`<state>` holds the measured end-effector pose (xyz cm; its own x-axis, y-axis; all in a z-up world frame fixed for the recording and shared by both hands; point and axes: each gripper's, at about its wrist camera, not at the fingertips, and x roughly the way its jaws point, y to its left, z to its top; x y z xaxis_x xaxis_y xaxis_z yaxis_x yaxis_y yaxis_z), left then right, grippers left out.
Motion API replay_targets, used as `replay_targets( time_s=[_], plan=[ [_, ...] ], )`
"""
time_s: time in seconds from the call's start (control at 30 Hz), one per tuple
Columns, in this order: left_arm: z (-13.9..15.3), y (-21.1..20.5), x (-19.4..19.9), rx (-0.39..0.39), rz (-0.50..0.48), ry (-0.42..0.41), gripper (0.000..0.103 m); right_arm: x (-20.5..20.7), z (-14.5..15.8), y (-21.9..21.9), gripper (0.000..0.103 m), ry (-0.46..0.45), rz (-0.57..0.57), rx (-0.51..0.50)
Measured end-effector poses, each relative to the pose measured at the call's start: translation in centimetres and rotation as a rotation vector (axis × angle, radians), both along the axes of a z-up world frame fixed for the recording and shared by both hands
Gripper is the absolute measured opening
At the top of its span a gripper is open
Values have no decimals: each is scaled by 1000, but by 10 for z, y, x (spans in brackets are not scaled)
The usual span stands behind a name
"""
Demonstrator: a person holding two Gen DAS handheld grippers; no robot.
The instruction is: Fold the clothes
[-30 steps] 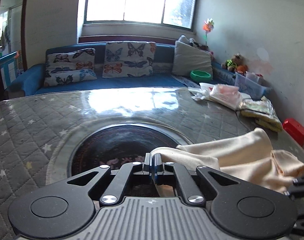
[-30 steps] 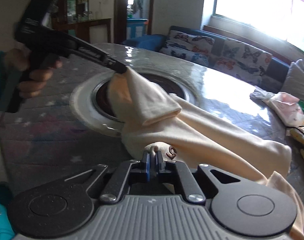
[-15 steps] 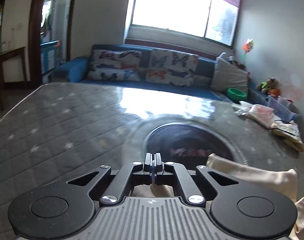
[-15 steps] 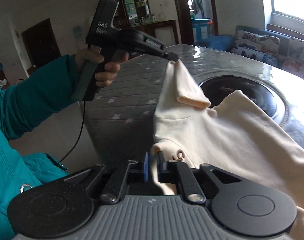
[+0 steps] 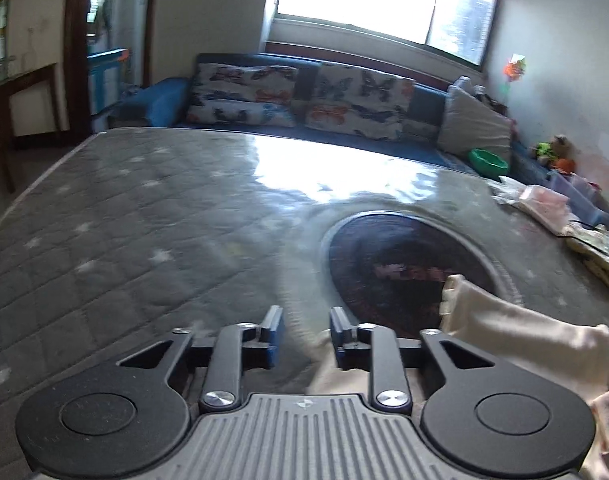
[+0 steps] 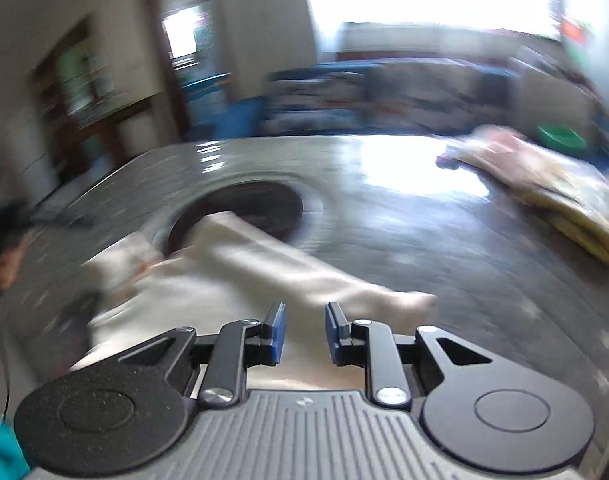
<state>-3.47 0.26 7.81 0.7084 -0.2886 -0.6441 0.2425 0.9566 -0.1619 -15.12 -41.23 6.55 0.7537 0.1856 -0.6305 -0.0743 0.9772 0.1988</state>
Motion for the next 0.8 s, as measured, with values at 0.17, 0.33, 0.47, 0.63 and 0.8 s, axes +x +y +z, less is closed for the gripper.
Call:
replay_targets(
  time_s=[0.17,0.33,0.47,0.63,0.8],
  plan=[
    [-5,-59,22,-18,-140,19,53,14,-18,-36,36,40,-101,53],
    [-19,-102,52,-16,-210,68,61,24,-34,-54,39,70,-139,110],
    [-30,-127,71,-1,-245,99,63,35,-43,-57,39,79,-157,137],
    [-47,-148,82,39,-267,124,60,46,-51,-55,30,97,-146,169],
    [-55,-150,79,36,-311,120,16,45,-48,-48,15,72,-127,159]
  ],
)
